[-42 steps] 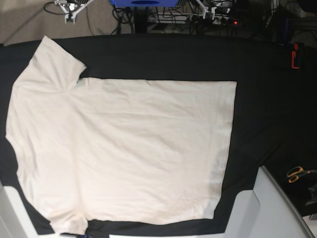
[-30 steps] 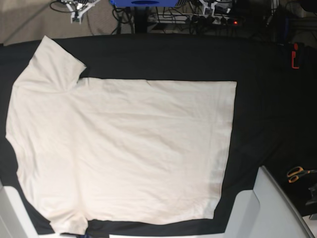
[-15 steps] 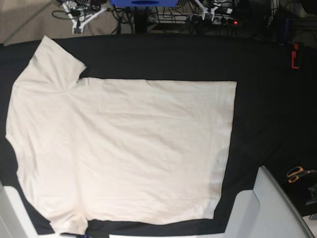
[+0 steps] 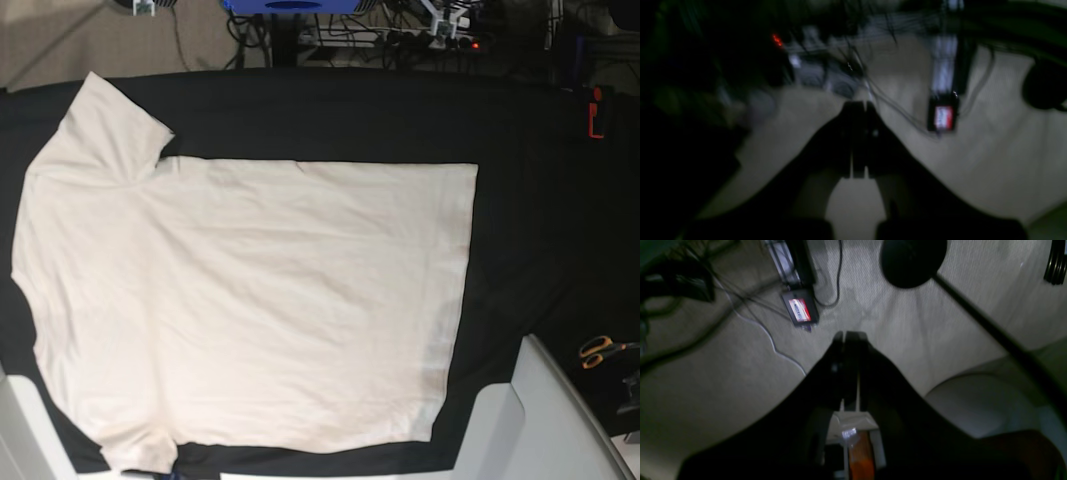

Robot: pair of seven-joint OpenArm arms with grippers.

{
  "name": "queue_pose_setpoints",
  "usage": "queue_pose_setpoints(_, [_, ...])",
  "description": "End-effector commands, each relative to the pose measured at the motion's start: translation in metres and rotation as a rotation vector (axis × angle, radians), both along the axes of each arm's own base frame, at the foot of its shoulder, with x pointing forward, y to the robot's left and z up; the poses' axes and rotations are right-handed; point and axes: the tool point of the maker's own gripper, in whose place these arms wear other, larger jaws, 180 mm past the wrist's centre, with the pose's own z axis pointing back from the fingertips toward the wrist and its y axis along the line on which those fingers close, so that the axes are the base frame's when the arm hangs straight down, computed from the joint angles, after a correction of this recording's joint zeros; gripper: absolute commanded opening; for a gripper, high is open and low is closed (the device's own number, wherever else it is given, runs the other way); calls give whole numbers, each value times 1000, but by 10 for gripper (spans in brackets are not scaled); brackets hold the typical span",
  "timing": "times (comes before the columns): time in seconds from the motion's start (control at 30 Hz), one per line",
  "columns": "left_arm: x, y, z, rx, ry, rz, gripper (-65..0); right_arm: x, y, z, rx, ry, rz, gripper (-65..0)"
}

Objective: Fold the T-shirt properly

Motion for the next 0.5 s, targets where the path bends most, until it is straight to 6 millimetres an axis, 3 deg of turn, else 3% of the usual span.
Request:
queue_pose_setpoints(0.0, [-9,7,8,15,-9,-13,-650,-18,-12,14,-27,19,6,-650])
queue_pose_setpoints(0.17, [-9,10,55,10,-139,-99,-650,-1,-29,83,-76,-37,46,-650])
queue_pose_setpoints(0.27, [5,14,89,3,-240,-78,-650,9,-31,115,-89,-55,63,-650])
queue_pose_setpoints(0.37, [42,38,136,-6,-400,53,-650,33,-31,146,-104,-133,85,-650])
queue_pose_setpoints(0.47, [88,50,189,-43,-569,99,-650,73,-30,175,-120,-254,103,-647])
